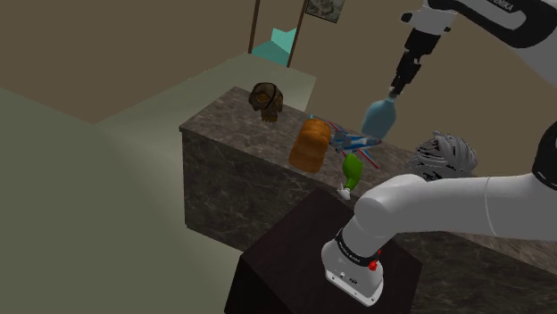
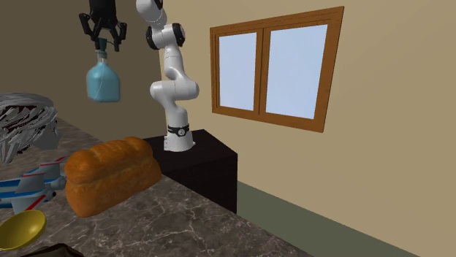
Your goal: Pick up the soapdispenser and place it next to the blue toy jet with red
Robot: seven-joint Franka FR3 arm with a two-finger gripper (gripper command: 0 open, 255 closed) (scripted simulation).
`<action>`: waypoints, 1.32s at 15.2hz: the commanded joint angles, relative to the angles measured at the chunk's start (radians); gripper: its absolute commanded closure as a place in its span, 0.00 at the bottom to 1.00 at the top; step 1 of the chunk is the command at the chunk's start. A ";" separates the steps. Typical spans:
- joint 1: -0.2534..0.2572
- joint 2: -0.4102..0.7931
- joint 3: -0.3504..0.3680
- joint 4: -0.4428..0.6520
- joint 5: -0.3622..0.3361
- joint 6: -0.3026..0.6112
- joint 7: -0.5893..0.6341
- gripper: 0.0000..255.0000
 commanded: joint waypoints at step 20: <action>-0.083 -0.186 -0.177 -0.045 -0.194 -0.057 -0.246 1.00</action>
